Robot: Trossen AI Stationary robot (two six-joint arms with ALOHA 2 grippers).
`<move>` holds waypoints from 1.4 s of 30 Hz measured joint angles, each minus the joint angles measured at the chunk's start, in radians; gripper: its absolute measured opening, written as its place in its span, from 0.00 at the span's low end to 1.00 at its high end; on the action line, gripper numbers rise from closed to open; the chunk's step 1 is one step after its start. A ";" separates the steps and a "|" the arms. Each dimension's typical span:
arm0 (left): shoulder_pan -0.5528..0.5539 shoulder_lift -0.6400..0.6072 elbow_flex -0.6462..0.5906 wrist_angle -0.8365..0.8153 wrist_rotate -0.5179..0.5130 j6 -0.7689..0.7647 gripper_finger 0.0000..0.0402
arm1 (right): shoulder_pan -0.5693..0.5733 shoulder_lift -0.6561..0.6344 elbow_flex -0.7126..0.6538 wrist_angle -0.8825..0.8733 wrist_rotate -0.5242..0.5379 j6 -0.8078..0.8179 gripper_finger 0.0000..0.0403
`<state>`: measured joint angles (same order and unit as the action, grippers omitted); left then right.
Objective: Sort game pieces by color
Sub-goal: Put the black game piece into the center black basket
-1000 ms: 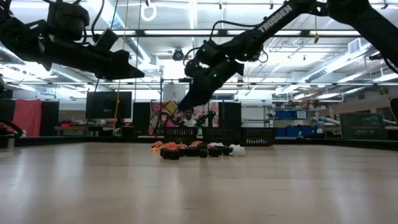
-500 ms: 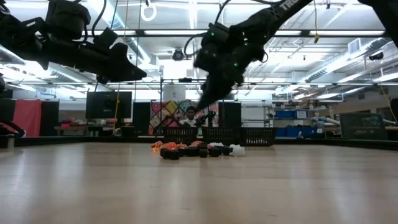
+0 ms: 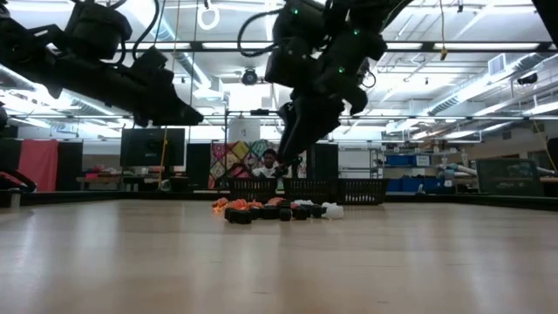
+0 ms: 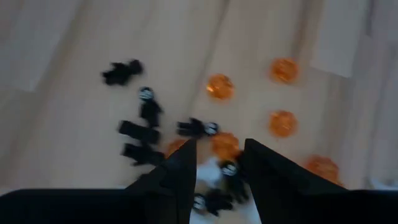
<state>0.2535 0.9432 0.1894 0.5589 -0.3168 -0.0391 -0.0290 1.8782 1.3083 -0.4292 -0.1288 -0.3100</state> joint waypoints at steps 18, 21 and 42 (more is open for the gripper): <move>-0.001 -0.001 0.000 -0.035 0.000 -0.019 0.42 | 0.155 0.106 -0.001 0.072 0.044 0.072 0.36; -0.005 -0.001 0.000 -0.042 0.000 -0.021 0.42 | 0.160 0.134 -0.001 0.076 0.053 0.068 0.36; -0.063 -0.001 0.000 -0.085 0.010 -0.021 0.42 | 0.152 0.157 0.000 0.078 0.125 0.045 0.12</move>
<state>0.1905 0.9424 0.1894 0.4743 -0.3065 -0.0596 0.1227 2.0353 1.3087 -0.3511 -0.0034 -0.2652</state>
